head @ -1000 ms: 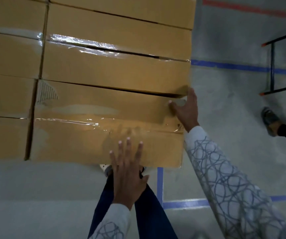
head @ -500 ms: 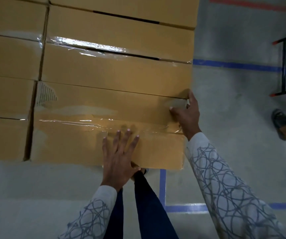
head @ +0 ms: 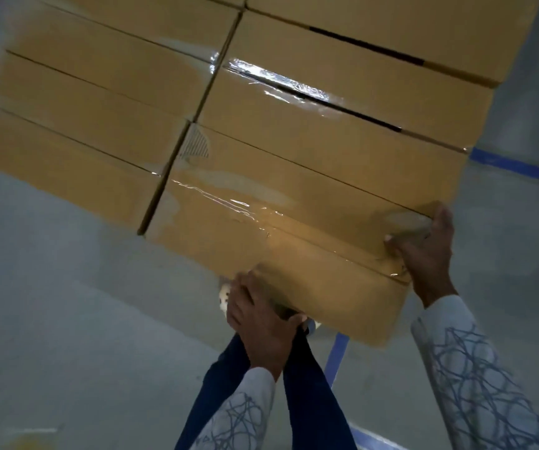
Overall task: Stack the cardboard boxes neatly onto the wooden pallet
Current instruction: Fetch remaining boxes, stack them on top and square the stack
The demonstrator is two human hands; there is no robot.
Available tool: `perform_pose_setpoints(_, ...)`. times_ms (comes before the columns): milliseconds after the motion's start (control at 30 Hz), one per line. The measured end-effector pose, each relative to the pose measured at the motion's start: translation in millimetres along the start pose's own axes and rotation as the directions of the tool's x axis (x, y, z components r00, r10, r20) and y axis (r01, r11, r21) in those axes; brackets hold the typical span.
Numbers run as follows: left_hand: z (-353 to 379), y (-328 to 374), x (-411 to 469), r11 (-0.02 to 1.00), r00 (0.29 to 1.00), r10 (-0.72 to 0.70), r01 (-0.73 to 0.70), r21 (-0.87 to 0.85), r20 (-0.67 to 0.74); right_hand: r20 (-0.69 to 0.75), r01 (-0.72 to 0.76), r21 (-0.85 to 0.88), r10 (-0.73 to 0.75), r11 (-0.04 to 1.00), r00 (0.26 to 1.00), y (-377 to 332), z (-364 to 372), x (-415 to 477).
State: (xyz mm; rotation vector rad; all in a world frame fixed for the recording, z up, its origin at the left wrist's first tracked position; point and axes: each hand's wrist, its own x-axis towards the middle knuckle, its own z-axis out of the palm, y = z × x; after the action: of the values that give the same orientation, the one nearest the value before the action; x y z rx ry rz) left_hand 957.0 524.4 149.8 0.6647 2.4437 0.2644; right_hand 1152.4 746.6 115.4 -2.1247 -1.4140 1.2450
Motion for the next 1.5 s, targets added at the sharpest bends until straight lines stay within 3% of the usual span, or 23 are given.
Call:
perform_pose_setpoints(67, 12, 3, -15, 0.944, 0.979, -0.175, 0.198, -0.263, 0.109, 0.027, -0.003, -0.065, 0.005, 0.998, 1.000, -2, -4, -3)
perform_pose_setpoints(167, 20, 27, -33, 0.684, 0.934, -0.190, 0.348, -0.641, 0.303, 0.051, -0.020, -0.096, 0.025, 0.995, 0.998, -10, -12, -5)
perform_pose_setpoints(267, 27, 51, -47, 0.444, 0.914, -0.226, 0.403, -0.800, 0.336, 0.087, 0.017, -0.149, -0.004, 0.989, 0.996, -15, -21, -9)
perform_pose_setpoints(333, 37, 55, -50, 0.365, 0.910, -0.274, 0.398, -0.842, 0.311, 0.113, 0.058, -0.186, -0.038, 0.981, 0.993, -12, -27, -10)
perform_pose_setpoints(467, 46, 57, -48, 0.447, 0.935, -0.302, 0.314, -0.838, 0.189, 0.141, 0.220, -0.214, -0.193, 0.952, 0.971, -2, -33, -13)
perform_pose_setpoints(567, 54, 58, -45, 0.531, 0.931, -0.324, 0.325, -0.783, 0.167, 0.173, 0.269, -0.279, -0.227, 0.922, 0.958, 10, -36, -2)
perform_pose_setpoints(633, 58, 58, -41, 0.669, 0.927, -0.345, 0.352, -0.654, 0.146, 0.200, 0.326, -0.296, -0.276, 0.898, 0.940, 15, -39, 3)
perform_pose_setpoints(700, 66, 67, -43, 0.852, 0.925, -0.376, 0.367, -0.373, 0.050, 0.239, 0.388, -0.319, -0.322, 0.865, 0.916, 18, -44, 6)
perform_pose_setpoints(800, 86, 117, -67, 0.978, 0.961, -0.194, 0.173, -0.121, -0.198, 0.354, 0.489, -0.385, -0.364, 0.782, 0.861, 24, -59, 15)
perform_pose_setpoints(867, 119, 160, -78, 0.996, 0.950, -0.017, -0.010, -0.086, -0.313, 0.470, 0.679, -0.448, -0.493, 0.581, 0.732, 32, -74, 31)
perform_pose_setpoints(967, 167, 226, -71, 0.981, 0.893, 0.126, -0.176, -0.077, -0.433, 0.602, 0.895, -0.421, -0.694, 0.144, 0.395, 34, -102, 81)
perform_pose_setpoints(1067, 191, 281, -56, 0.984, 0.896, 0.100, -0.153, -0.089, -0.432, 0.669, 0.964, -0.257, -0.732, -0.062, 0.131, 14, -119, 131)
perform_pose_setpoints(1167, 202, 307, -42, 0.998, 0.869, 0.023, -0.049, -0.039, -0.494, 0.708, 0.980, -0.069, -0.701, -0.188, -0.085, 0, -114, 175)
perform_pose_setpoints(1233, 205, 311, -37, 1.000, 0.835, -0.004, -0.002, -0.010, -0.550, 0.715, 0.975, 0.001, -0.681, -0.223, -0.157, -4, -109, 189)
perform_pose_setpoints(1300, 205, 308, -33, 0.999, 0.832, -0.004, 0.028, 0.035, -0.555, 0.702, 0.974, 0.034, -0.688, -0.224, -0.183, -5, -105, 193)
perform_pose_setpoints(1433, 200, 309, -28, 0.996, 0.863, -0.019, 0.062, 0.068, -0.505, 0.652, 0.975, 0.044, -0.733, -0.219, -0.194, -9, -99, 193)
perform_pose_setpoints(1500, 199, 313, -27, 0.995, 0.846, -0.037, 0.082, 0.061, -0.531, 0.692, 0.979, 0.015, -0.705, -0.202, -0.156, -13, -100, 190)
